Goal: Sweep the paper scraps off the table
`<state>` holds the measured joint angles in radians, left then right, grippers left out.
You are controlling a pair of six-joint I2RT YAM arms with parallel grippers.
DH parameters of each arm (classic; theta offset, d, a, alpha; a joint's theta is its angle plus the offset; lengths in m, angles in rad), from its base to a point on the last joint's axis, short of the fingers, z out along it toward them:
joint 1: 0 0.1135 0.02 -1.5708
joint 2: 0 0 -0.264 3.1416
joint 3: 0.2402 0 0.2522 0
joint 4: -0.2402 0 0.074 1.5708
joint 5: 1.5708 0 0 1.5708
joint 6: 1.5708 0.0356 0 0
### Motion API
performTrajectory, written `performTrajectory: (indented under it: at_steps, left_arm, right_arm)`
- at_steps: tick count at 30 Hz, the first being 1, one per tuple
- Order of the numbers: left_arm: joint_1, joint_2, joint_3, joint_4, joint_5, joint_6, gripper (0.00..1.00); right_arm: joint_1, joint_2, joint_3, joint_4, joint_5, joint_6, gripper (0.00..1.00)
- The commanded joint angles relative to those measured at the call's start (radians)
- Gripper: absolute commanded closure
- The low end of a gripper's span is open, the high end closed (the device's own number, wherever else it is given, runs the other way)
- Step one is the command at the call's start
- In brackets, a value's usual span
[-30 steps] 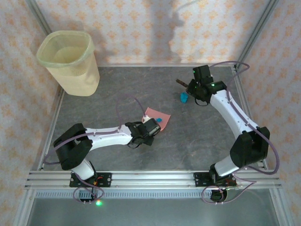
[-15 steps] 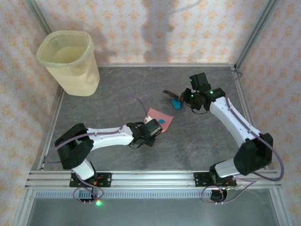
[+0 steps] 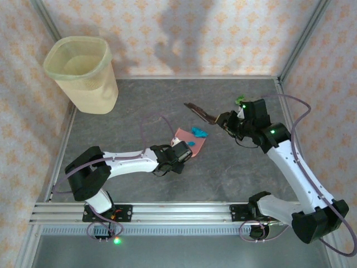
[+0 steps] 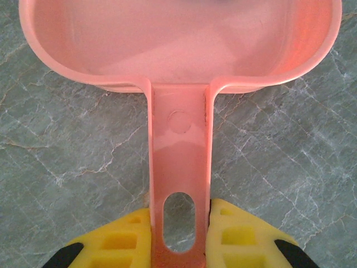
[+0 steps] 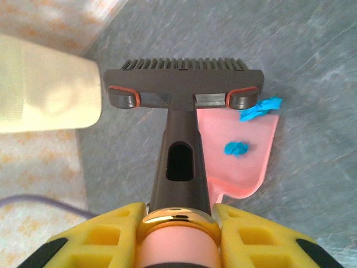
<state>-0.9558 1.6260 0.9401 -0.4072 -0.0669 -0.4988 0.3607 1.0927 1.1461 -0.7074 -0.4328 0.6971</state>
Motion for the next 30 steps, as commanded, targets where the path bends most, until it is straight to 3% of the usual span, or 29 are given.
performTrajectory:
  at_steps: [1,11,17,26,30]
  left_arm:
    - [-0.005,-0.003,0.002,-0.022,-0.021,0.003,1.00]
    - [-0.004,-0.006,-0.001,-0.021,-0.027,0.000,1.00]
    - [-0.004,-0.013,-0.006,-0.017,-0.033,-0.003,1.00]
    - [-0.005,-0.018,-0.008,-0.016,-0.037,-0.006,1.00]
    - [-0.005,-0.022,-0.014,-0.015,-0.039,-0.007,1.00]
  right_arm:
    - [-0.014,0.059,0.013,0.036,0.081,-0.029,1.00]
    - [-0.015,0.171,0.020,0.004,-0.019,-0.073,1.00]
    - [-0.015,0.104,-0.015,-0.047,-0.121,-0.076,1.00]
    - [-0.006,-0.019,-0.106,0.041,-0.324,0.059,1.00]
    - [-0.006,-0.056,-0.102,0.040,-0.307,0.084,1.00]
